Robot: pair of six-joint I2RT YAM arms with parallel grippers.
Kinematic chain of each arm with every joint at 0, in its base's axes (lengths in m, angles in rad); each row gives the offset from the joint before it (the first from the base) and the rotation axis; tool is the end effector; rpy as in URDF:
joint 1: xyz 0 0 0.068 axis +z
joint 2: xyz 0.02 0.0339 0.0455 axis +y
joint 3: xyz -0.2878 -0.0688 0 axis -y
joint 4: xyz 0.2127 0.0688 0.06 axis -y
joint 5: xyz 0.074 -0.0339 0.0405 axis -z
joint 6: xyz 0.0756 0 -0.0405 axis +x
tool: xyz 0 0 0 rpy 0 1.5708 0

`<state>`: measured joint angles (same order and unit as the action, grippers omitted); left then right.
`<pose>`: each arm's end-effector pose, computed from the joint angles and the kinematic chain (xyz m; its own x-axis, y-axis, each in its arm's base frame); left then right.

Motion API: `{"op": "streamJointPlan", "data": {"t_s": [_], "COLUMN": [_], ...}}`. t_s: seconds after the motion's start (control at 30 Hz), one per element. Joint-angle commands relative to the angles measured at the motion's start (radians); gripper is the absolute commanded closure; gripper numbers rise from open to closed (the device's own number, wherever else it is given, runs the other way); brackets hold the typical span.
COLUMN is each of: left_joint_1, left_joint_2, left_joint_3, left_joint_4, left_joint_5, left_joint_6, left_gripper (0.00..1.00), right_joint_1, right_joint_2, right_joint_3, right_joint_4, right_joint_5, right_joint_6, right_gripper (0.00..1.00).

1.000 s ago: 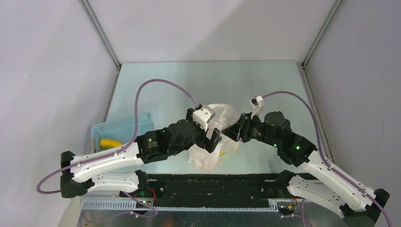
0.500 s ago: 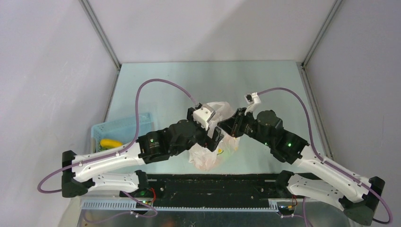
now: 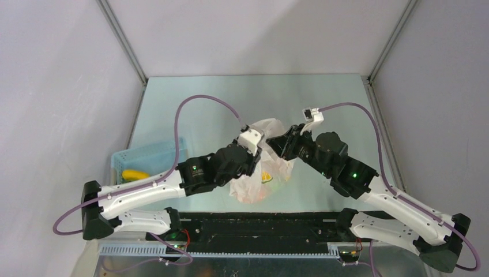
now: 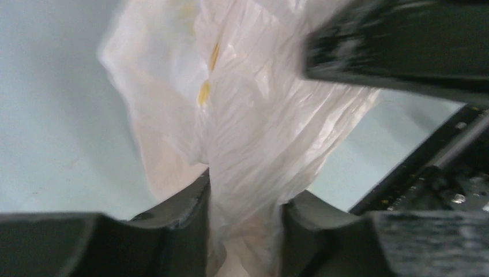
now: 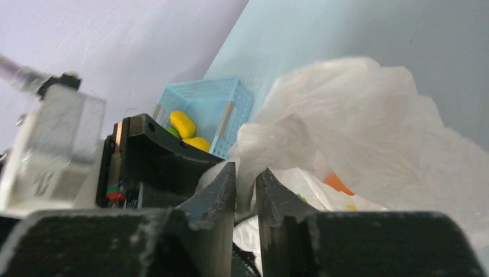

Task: Place the fake fruits into the plastic bag and tie a complex knot
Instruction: Tie the plastic bag at the center of the board.

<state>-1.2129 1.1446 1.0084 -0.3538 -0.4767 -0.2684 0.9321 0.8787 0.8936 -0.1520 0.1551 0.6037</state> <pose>0.1181 -0.2168 0.3397 -0.3420 0.2419 -0.9080 0.6220 0.7826 -0.0258 0.1259 0.1499 0.3779 -0.4656 0.3138 -0.8275 -0.5317 0.6483 0.5450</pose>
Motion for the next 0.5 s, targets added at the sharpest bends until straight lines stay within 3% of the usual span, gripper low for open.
{"op": "streamJointPlan", "data": {"t_s": [0.0, 0.1, 0.2, 0.27, 0.47], "left_joint_1": [0.118, 0.211, 0.367, 0.456, 0.658], "left_joint_2": [-0.071, -0.123, -0.159, -0.16, -0.092], "left_joint_3": [0.003, -0.028, -0.067, -0.077, -0.04], "left_joint_4": [0.031, 0.092, 0.142, 0.164, 0.196], "left_joint_5": [0.068, 0.234, 0.546, 0.713, 1.143], "left_joint_6": [0.022, 0.06, 0.061, 0.062, 0.062], "left_gripper": [0.71, 0.81, 0.87, 0.89, 0.92], "right_joint_1": [-0.034, -0.144, -0.257, -0.324, -0.358], "right_joint_2": [-0.033, -0.049, -0.058, -0.057, -0.058], "right_joint_3": [0.082, 0.103, 0.105, 0.099, 0.004], "right_joint_4": [0.019, -0.007, -0.008, 0.004, 0.109], "right_joint_5": [0.058, 0.01, -0.119, -0.244, -0.465], "right_joint_6": [-0.097, -0.12, -0.133, -0.185, -0.515], "right_gripper": [0.73, 0.66, 0.59, 0.47, 0.28]}}
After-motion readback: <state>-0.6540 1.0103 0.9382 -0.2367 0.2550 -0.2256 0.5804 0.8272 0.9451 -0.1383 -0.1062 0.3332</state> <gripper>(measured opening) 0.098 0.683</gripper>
